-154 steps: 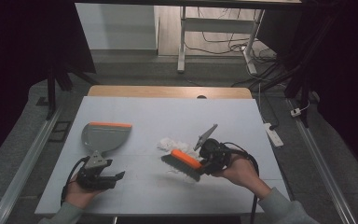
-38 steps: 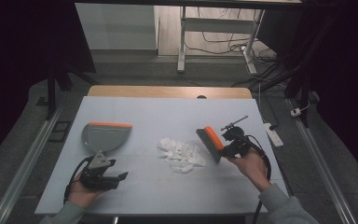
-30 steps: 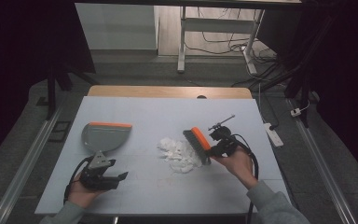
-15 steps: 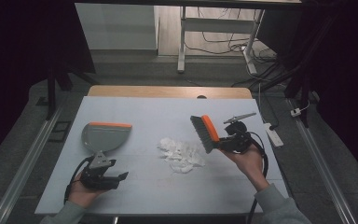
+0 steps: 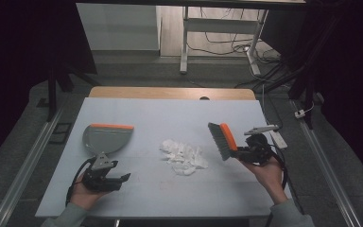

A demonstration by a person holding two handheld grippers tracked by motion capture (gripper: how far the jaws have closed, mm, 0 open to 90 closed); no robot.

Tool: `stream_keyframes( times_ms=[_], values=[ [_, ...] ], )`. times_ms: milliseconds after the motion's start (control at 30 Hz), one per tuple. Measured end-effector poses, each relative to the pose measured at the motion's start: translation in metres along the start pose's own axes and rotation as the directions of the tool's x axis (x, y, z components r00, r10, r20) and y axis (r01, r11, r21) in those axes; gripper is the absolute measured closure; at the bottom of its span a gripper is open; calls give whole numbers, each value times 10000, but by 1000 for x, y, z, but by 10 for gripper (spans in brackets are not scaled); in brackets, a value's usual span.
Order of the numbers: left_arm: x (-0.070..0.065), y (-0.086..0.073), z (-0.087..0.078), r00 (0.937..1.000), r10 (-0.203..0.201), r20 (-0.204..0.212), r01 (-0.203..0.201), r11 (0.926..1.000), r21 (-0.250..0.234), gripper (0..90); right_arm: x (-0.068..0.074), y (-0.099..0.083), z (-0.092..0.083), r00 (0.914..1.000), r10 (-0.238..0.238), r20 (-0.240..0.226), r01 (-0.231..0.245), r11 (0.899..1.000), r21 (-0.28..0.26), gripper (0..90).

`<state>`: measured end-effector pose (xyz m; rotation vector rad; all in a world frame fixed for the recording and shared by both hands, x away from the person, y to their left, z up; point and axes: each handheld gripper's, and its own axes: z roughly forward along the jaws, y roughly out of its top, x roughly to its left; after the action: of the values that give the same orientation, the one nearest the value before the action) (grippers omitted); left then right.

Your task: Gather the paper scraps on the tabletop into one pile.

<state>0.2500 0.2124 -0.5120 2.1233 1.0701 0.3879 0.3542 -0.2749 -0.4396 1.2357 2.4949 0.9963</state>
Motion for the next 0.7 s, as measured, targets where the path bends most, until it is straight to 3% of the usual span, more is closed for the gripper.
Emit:
stream_keyframes(
  times_ms=[167,333,700],
  values=[
    [0,3,-1,10000,7,-46,-8,9999,-114,306,-6,-22,-11,9999,23,130,-19,9996,-266,713],
    [1,7,-1,10000,27,-78,-29,9997,-224,306,-6,-37,-19,9994,-302,165,311,9979,-576,713],
    [3,13,-1,9999,-3,-123,-2,9993,-364,304,-8,-53,-21,9985,-499,204,516,9942,-946,713]
  ],
)
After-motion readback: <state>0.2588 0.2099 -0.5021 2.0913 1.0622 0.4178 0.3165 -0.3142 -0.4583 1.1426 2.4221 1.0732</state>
